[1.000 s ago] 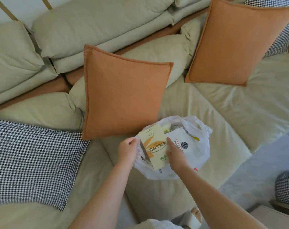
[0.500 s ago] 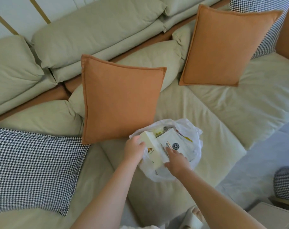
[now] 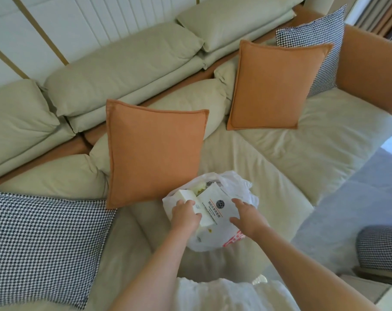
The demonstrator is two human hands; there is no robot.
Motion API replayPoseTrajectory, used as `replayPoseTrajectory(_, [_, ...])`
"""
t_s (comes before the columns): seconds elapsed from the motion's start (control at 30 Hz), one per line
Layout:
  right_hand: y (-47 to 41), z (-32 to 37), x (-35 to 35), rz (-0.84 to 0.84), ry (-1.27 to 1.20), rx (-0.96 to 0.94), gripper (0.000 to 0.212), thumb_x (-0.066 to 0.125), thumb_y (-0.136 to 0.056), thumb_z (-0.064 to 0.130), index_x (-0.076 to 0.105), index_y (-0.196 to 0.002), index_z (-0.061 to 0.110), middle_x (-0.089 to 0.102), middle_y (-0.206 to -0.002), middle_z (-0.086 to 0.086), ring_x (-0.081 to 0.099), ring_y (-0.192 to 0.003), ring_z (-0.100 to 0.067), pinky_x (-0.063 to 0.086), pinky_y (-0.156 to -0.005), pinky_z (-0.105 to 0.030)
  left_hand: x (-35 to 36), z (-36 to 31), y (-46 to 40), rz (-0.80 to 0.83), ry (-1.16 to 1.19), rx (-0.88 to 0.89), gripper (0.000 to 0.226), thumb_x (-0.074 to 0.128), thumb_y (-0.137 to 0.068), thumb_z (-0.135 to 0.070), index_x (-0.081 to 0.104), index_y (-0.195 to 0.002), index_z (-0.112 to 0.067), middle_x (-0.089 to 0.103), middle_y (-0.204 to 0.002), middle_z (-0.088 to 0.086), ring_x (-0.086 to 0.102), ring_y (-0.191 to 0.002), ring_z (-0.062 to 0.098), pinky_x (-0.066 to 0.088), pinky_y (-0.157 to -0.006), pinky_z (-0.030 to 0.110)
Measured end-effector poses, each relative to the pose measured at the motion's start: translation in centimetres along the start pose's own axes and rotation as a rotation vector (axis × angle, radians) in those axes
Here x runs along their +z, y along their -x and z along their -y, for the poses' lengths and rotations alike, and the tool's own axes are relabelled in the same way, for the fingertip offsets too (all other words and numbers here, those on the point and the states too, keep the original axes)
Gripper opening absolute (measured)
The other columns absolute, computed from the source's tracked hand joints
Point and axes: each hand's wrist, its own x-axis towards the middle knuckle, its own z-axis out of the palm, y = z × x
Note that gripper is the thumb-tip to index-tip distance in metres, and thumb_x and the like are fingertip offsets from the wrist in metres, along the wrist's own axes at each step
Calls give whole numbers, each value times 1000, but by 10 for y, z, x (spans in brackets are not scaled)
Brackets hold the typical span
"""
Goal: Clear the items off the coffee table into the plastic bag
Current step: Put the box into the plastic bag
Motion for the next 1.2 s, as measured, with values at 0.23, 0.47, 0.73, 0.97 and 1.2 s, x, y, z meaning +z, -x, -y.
replayPoseTrajectory(0.23, [0, 3, -3, 6, 23, -33, 61, 52, -94, 30, 24, -147, 17, 47, -139, -6, 45, -126, -27, 42, -103, -41, -2, -1, 4, -54, -138, 39, 51, 54, -93, -30, 42, -141, -20, 38, -143, 3, 28, -136, 25, 35, -105, 37])
replayPoseTrajectory(0.47, [-5, 2, -10, 2, 50, -35, 62, 52, -94, 32, 25, -147, 17, 46, -140, -6, 41, -129, -26, 39, -106, -42, -5, -14, 5, -41, -278, 119, 49, 54, -91, -35, 47, -138, -24, 52, -135, 1, 37, -131, 26, 34, -107, 40])
replayPoseTrajectory(0.73, [-1, -10, -20, -15, 51, -2, 60, 51, -94, 33, 26, -146, 18, 44, -141, -6, 39, -131, -25, 38, -107, -40, -4, -26, 9, 77, -255, 154, 48, 54, -92, -35, 45, -138, -22, 51, -135, 2, 39, -129, 24, 42, -98, 39])
replayPoseTrajectory(0.97, [18, -34, -29, -48, 1, 34, 57, 50, -94, 37, 30, -145, 20, 44, -144, -4, 42, -131, -24, 39, -106, -38, 9, -60, 16, 215, -239, 212, 50, 52, -93, -33, 43, -140, -20, 47, -143, 0, 46, -128, 23, 40, -105, 40])
replayPoseTrajectory(1.2, [50, -96, -39, -105, -72, 183, 49, 46, -93, 46, 43, -138, 25, 51, -137, 1, 48, -127, -22, 36, -106, -37, 38, -118, 39, 304, -331, 321, 41, 46, -95, -37, 55, -125, -10, 61, -125, 9, 56, -114, 27, 44, -96, 39])
